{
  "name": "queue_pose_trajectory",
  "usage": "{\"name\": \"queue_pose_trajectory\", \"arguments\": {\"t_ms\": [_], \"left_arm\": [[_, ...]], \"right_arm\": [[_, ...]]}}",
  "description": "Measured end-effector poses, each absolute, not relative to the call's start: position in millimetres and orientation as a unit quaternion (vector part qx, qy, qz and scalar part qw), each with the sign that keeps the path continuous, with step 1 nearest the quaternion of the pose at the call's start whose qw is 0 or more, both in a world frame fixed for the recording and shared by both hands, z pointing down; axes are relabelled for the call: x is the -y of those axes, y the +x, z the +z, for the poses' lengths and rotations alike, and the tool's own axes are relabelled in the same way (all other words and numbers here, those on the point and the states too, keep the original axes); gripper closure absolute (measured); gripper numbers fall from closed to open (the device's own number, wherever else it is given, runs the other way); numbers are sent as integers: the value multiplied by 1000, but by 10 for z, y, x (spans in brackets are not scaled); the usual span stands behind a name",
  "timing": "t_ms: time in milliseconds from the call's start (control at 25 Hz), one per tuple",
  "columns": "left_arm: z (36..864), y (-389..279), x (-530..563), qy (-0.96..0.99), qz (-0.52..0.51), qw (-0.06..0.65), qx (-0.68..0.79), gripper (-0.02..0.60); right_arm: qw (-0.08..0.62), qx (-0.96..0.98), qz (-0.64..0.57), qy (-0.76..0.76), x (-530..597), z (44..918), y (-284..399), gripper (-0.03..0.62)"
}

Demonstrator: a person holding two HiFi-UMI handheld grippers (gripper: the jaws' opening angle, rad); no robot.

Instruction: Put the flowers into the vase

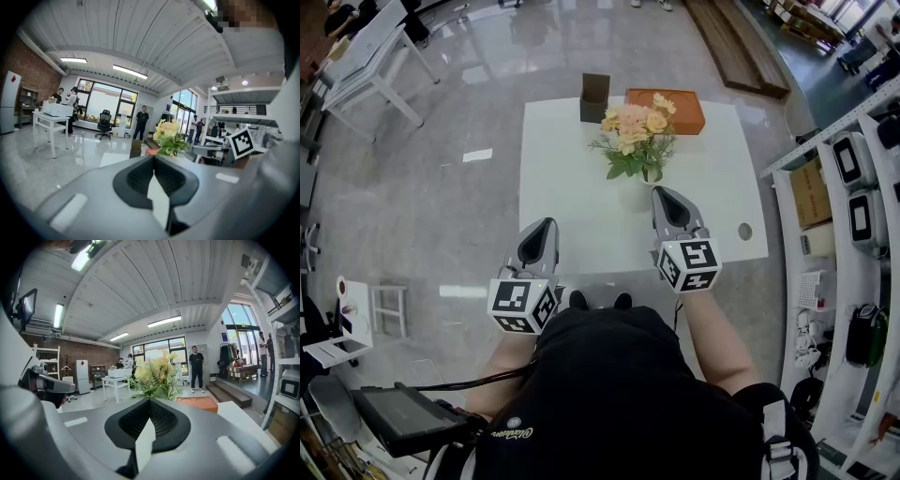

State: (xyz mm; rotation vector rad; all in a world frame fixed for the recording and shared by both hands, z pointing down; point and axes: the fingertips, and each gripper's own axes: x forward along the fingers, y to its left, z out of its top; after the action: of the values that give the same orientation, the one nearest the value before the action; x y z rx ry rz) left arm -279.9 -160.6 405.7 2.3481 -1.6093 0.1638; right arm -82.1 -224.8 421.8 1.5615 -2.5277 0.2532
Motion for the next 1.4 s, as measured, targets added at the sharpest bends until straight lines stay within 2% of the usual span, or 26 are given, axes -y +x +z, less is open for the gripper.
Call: {"name": "queue_pose_trajectory", "arguments": {"t_ms": [1400], "left_arm": [[4068,-2772,1670,815,71,141,558,575]], "right_arm": [[92,854,100,502,2135,4154,-1011,595]]}}
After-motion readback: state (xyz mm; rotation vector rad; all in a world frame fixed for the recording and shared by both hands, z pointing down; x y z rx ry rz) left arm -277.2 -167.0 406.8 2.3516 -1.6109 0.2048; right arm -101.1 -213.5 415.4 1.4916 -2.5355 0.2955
